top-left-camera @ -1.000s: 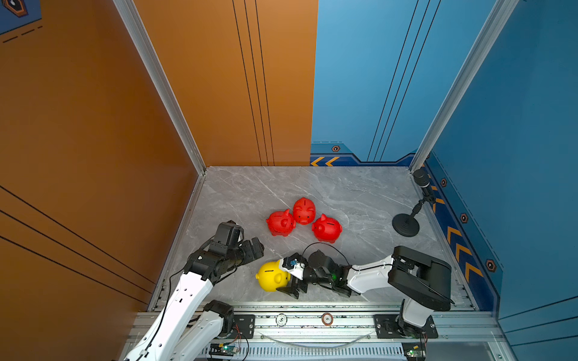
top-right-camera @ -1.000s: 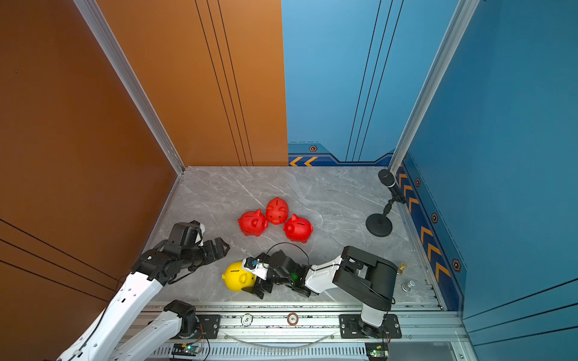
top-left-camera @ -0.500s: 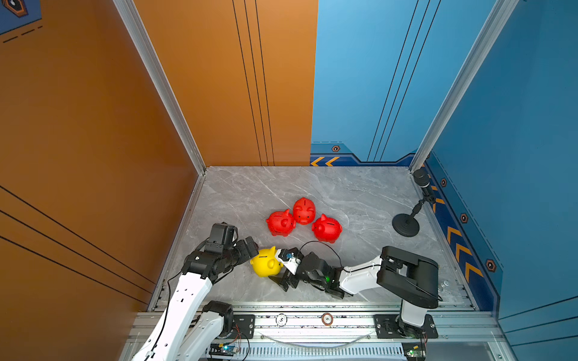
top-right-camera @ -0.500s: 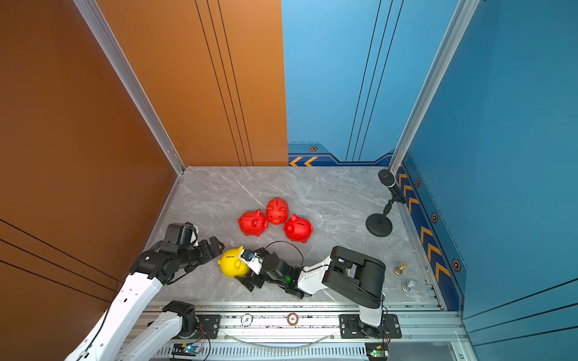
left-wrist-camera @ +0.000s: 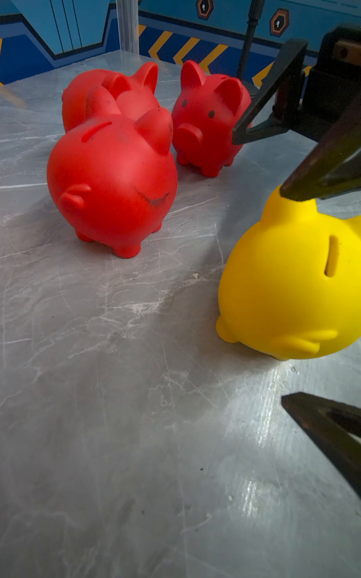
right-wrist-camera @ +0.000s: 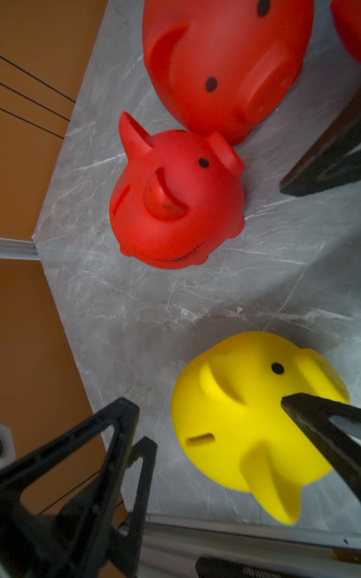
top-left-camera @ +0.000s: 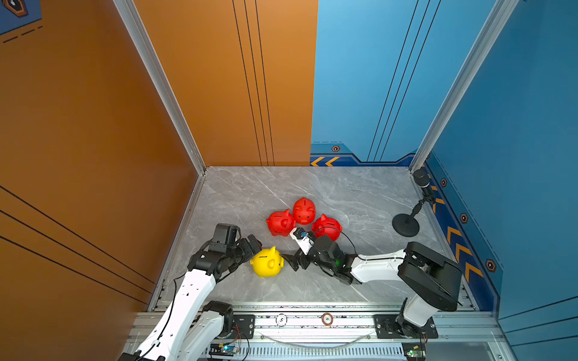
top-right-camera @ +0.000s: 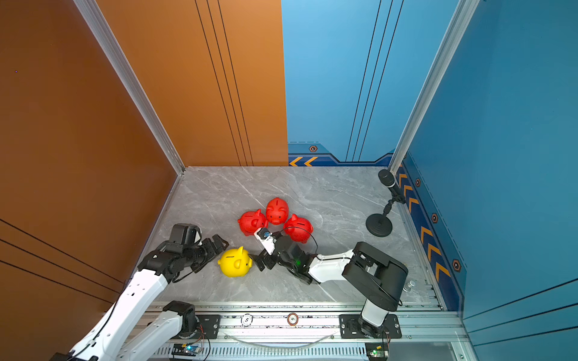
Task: Open piggy banks
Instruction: Adjust the piggy bank at the center of the board.
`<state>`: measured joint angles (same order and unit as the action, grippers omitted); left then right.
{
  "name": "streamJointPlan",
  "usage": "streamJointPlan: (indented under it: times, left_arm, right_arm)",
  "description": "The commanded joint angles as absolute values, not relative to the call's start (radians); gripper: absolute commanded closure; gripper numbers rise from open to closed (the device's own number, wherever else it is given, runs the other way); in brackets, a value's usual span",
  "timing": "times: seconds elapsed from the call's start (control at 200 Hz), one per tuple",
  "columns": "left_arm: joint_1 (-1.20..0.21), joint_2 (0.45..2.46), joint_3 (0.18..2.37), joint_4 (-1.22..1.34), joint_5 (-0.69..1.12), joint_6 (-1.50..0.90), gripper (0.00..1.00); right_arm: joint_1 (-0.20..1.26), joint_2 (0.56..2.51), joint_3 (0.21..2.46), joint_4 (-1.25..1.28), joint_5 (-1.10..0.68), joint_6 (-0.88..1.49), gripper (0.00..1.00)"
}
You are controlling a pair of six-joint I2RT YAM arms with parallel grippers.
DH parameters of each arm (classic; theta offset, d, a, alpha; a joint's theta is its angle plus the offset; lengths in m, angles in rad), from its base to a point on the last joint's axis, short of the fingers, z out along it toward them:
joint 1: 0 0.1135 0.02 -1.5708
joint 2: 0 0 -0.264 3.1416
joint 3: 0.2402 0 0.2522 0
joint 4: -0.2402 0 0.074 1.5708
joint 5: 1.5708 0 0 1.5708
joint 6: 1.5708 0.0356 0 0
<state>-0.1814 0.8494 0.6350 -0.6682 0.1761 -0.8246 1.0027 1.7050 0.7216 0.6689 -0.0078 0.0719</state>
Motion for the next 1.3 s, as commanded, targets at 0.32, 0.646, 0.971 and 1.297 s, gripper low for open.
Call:
streamJointPlan:
  times: [0.32, 0.646, 0.971, 1.297]
  left_arm:
    - [-0.225, 0.948, 0.612, -0.578, 0.223, -0.911, 0.02]
    - [-0.354, 1.107, 0.666, -0.431, 0.215, -0.924, 0.02]
    - [-0.504, 1.378, 0.835, -0.3, 0.189, -0.907, 0.02]
    - [-0.421, 1.304, 0.986, -0.616, 0.009, -0.77, 0.02]
  right_arm:
    - [1.055, 1.831, 0.841, 0.52, 0.092, 0.025, 0.0]
    - [1.129, 1.729, 0.676, 0.588, 0.091, 0.041, 0.0]
    - [1.187, 1.584, 0.545, 0.541, 0.201, 0.095, 0.0]
    - [1.2, 1.482, 0.495, 0.477, 0.216, 0.091, 0.0]
